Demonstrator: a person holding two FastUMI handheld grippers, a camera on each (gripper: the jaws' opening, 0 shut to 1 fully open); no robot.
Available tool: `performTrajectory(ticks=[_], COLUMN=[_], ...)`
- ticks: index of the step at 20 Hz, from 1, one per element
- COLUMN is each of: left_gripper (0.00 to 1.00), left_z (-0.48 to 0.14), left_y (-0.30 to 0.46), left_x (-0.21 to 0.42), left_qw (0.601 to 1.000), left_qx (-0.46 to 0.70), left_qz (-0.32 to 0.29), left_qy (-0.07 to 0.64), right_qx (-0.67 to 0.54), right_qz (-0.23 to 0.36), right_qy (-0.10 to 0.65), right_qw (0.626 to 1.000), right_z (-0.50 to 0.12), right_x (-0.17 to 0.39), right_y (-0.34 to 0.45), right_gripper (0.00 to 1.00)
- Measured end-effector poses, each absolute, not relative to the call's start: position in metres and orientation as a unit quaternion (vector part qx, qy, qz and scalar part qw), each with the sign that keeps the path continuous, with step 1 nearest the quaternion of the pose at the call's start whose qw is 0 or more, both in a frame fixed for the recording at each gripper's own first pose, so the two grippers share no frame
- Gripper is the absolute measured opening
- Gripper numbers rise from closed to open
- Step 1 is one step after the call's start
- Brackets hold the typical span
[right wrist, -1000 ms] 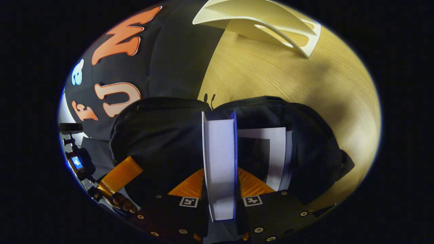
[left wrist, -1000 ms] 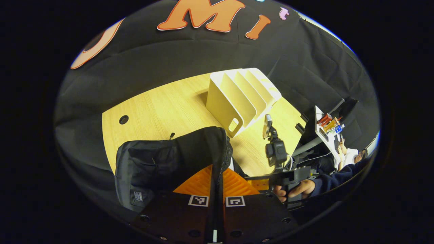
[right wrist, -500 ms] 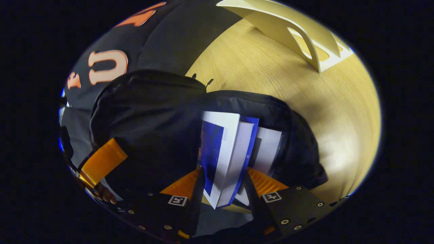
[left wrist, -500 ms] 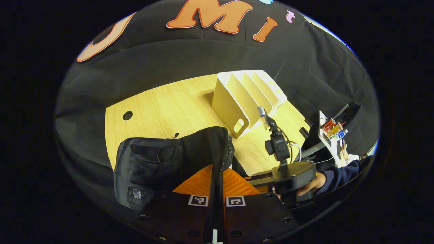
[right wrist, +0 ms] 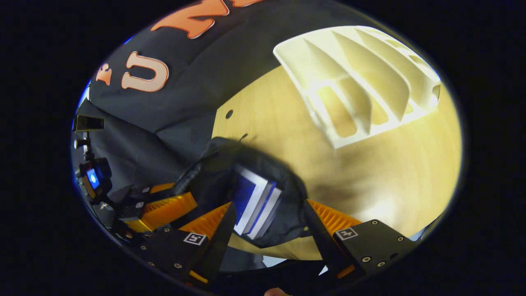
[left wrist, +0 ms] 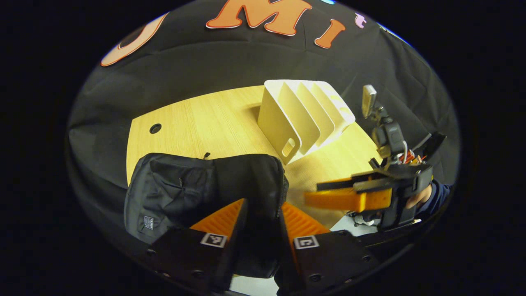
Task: Open the schoolbag, grab two books from the bookshelf and put them into the schoolbag.
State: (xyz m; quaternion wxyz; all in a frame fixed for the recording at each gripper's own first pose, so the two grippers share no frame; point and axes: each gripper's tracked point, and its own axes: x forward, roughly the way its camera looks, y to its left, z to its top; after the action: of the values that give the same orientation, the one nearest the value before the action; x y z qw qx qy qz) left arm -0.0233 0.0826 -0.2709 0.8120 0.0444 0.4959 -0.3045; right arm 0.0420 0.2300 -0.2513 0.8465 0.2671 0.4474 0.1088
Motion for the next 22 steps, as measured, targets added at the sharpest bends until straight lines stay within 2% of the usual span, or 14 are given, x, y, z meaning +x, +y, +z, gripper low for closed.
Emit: performTrajectory(ticks=[2, 4, 5, 6, 11, 12, 14, 22], left_gripper=[0.68, 0.78, 0.8, 0.96, 0.98, 0.96, 0.99, 0.99], left_z=[-0.272, -0.278, -0.266, -0.263, -0.239, -0.235, -0.222, -0.155], left_y=[0.075, 0.059, 0.053, 0.045, 0.003, -0.009, -0.027, -0.091], left_x=[-0.021, -0.033, -0.029, -0.031, -0.024, -0.03, -0.034, -0.022], left_qw=[0.81, 0.814, 0.817, 0.819, 0.853, 0.853, 0.865, 0.938], left_qx=[0.042, 0.033, 0.03, 0.031, 0.042, 0.033, 0.027, -0.004], left_qz=[-0.295, -0.291, -0.292, -0.294, -0.274, -0.274, -0.267, -0.183], left_qy=[0.505, 0.502, 0.497, 0.492, 0.442, 0.443, 0.425, 0.295], right_qx=[0.261, 0.26, 0.255, 0.247, 0.168, 0.153, 0.125, 0.02], right_qz=[0.092, 0.076, 0.068, 0.062, 0.029, 0.024, 0.019, 0.046], right_qy=[0.432, 0.416, 0.405, 0.393, 0.323, 0.306, 0.268, 0.152], right_qw=[0.858, 0.868, 0.875, 0.884, 0.931, 0.939, 0.955, 0.987], right_z=[-0.242, -0.229, -0.223, -0.217, -0.178, -0.168, -0.141, -0.055], right_x=[0.048, 0.052, 0.055, 0.058, 0.081, 0.079, 0.078, 0.06], right_y=[0.197, 0.167, 0.152, 0.139, 0.083, 0.069, 0.048, 0.012], right_gripper=[0.98, 0.98, 0.98, 0.98, 0.98, 0.98, 0.98, 0.98])
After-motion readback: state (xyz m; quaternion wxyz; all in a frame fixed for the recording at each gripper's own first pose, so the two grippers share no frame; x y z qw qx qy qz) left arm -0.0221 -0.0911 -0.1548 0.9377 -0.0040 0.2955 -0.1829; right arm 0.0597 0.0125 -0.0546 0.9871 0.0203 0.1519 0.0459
